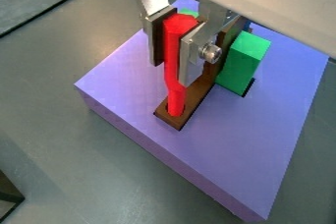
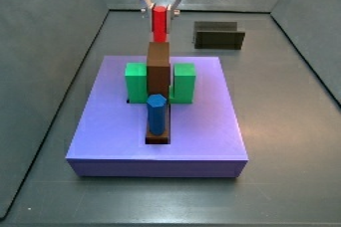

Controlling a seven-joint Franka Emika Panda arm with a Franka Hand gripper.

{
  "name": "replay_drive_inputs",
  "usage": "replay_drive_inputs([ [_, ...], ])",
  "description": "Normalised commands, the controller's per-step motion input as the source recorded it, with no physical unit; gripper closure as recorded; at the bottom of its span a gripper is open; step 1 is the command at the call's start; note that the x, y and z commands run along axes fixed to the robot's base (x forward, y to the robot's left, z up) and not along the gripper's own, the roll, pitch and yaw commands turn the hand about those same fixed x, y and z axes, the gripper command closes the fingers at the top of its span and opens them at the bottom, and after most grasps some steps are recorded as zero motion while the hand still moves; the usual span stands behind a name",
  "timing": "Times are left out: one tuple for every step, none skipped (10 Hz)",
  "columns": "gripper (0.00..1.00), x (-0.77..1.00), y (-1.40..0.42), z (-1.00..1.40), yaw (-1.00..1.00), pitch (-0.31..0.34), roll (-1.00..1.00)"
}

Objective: Pick up the red object. Move up. Move to above the board. Insert the red object.
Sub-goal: Insert the red object.

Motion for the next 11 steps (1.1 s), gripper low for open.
replay_drive_inputs([
  [1.00, 0.10, -0.07, 0.00, 0.00, 0.000, -0.04],
  [1.00, 0.14, -0.07, 0.00, 0.00, 0.000, -0.03],
  [1.00, 0.12, -0.04, 0.00, 0.00, 0.000, -0.03],
  [1.00, 0.05, 0.00, 0.00, 0.00, 0.000, -0.08],
  [1.00, 0.00, 0.05, 0.00, -0.03, 0.000, -0.07],
  [1.00, 0.00, 0.03, -0.01, -0.05, 0.000, -0.06],
  [1.00, 0.00, 0.00, -0.03, -0.05, 0.000, -0.05],
  [1.00, 0.00, 0.00, -0.06, -0.05, 0.000, -0.03],
  [1.00, 0.00, 0.00, -0.08, -0.04, 0.000, -0.02],
  [1.00, 0.00, 0.00, -0.11, -0.04, -0.003, 0.00],
  [1.00, 0.00, 0.00, -0.14, -0.05, -0.009, 0.00],
])
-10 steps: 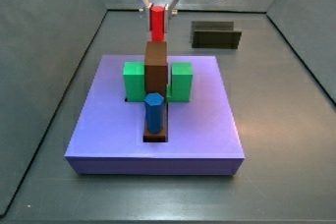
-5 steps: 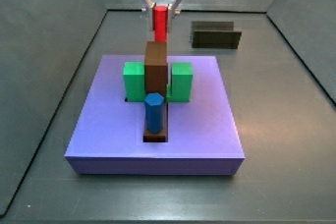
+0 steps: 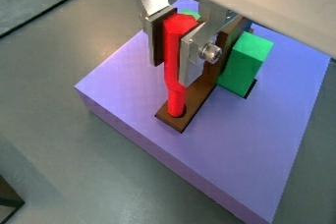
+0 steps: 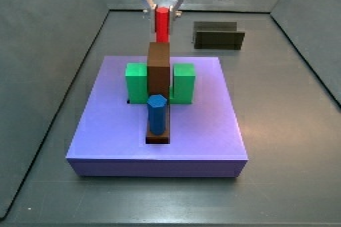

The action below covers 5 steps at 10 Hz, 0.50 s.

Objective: Pick up the red object. Move up. Move to above the board. Insert the red object.
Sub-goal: Insert the red object.

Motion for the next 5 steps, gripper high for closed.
replay_drive_inputs([
  [1.00, 0.00, 0.00, -0.21, -0.06, -0.023, 0.00],
  [1.00, -0.02, -0.02, -0.26, -0.05, -0.034, 0.00],
  [1.00, -0.02, -0.05, -0.31, -0.04, -0.057, 0.00],
  [1.00, 0.01, 0.00, -0.37, 0.00, -0.074, 0.02],
  [1.00, 0.14, 0.00, -0.43, 0.00, -0.061, 0.15],
])
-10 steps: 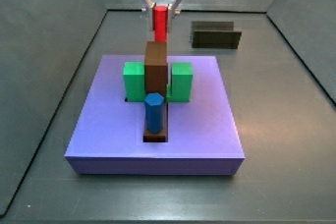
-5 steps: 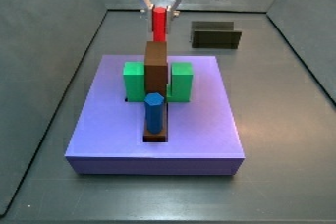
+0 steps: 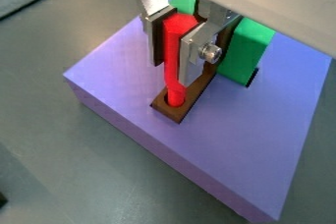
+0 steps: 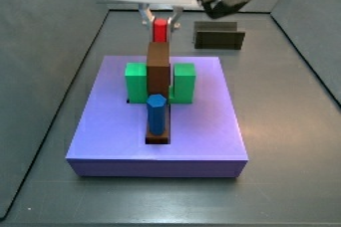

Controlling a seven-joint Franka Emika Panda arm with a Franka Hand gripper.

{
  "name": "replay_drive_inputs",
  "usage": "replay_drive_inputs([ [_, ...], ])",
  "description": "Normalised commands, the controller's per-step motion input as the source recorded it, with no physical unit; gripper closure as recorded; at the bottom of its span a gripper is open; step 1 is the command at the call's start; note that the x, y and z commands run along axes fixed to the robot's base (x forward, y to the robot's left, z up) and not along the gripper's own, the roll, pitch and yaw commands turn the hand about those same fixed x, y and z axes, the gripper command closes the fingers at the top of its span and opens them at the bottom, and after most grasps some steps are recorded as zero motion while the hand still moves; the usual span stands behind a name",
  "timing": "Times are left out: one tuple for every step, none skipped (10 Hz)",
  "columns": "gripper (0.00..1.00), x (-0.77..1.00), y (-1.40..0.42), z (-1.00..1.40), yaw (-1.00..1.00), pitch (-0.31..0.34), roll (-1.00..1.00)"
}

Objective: Pick up the red object. Move up. Move to above the board. Insert the red object.
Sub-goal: Insert the red object.

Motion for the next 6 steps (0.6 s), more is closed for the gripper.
replay_drive_inputs([
  [1.00, 0.08, 0.00, -0.49, 0.00, -0.067, 0.23],
  [1.00, 0.04, 0.00, -0.51, 0.00, -0.066, 0.27],
  [1.00, 0.03, 0.00, -0.48, 0.00, -0.064, 0.28],
  [1.00, 0.00, 0.00, -0.57, 0.00, -0.080, 0.24],
  [1.00, -0.04, 0.00, -0.37, 0.00, -0.059, 0.16],
  [1.00, 0.00, 0.00, 0.00, 0.00, 0.000, 0.00],
])
